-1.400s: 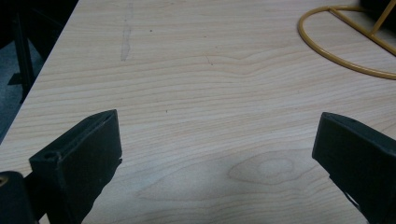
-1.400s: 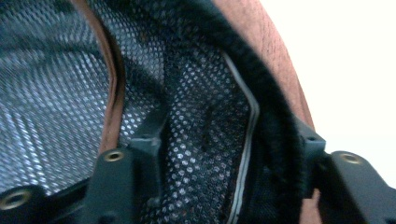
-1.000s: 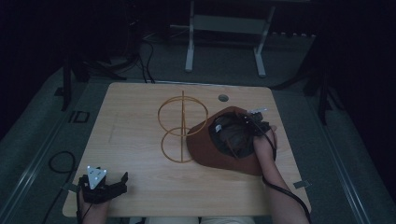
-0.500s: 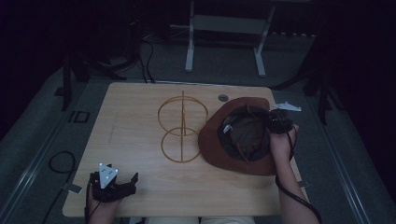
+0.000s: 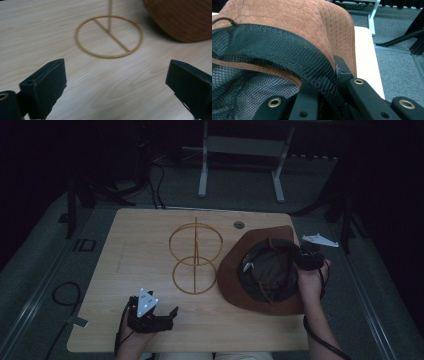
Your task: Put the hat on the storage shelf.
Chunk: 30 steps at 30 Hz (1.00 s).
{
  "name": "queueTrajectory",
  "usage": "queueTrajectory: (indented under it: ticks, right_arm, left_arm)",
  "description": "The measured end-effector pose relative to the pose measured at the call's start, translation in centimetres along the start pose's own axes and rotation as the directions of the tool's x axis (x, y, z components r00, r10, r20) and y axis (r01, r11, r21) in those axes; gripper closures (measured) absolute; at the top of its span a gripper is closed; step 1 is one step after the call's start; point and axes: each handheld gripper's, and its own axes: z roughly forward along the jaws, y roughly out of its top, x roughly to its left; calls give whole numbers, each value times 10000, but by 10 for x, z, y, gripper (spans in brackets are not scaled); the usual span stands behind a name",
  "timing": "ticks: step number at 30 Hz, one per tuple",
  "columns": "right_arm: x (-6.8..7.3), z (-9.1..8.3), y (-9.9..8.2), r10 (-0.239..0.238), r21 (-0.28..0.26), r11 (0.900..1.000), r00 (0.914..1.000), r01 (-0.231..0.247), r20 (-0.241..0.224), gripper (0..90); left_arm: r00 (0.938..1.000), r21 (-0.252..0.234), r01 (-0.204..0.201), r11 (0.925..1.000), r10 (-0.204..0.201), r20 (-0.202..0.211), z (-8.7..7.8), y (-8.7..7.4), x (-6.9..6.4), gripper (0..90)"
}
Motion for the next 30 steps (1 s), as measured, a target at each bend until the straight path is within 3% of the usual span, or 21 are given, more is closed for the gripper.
queueTrajectory:
  ticks: [3,6,8,9,17,19,22,27,29,30]
  right_arm:
    - [0,-4,-4,63,-57,10000,9998,-64,-173,840]
    - [3,-9,-6,21,-98,9999,9995,-24,-321,840]
    - [4,-11,-7,2,-136,9999,9994,-7,-344,840]
    - [6,-16,-8,-35,-201,9998,9994,28,-354,840]
    - [9,-26,-12,-147,-309,9994,9988,133,-458,840]
    - [10,-29,-12,-120,-323,9994,9984,102,-557,840]
    - [13,-33,-13,-273,-378,9990,9982,253,-536,840]
    - [16,-36,-13,-431,-390,9984,9975,409,-568,840]
    - [16,-38,-13,-472,-414,9981,9972,448,-585,840]
    - [16,-40,-14,-446,-434,9982,9971,419,-619,840]
  left_arm:
    - [9991,92,-347,9994,345,239,6,7,-9,53]
    - [9970,79,-552,9984,546,557,11,18,-18,53]
    - [9970,79,-552,9984,546,557,11,18,-18,53]
    - [9934,78,-785,9969,776,842,17,32,-29,53]
    - [9842,-176,-1273,9917,1285,1220,29,52,-52,62]
    - [9762,-211,-1543,9878,1557,1509,34,62,-64,61]
    - [9698,-201,-1715,9850,1724,1727,40,72,-73,62]
    - [9644,-193,-1841,9827,1844,1897,49,85,-85,62]
    - [9550,-344,-2175,9755,2199,1992,53,97,-98,62]
    - [9530,-402,-2154,9757,2190,2094,55,102,-103,62]
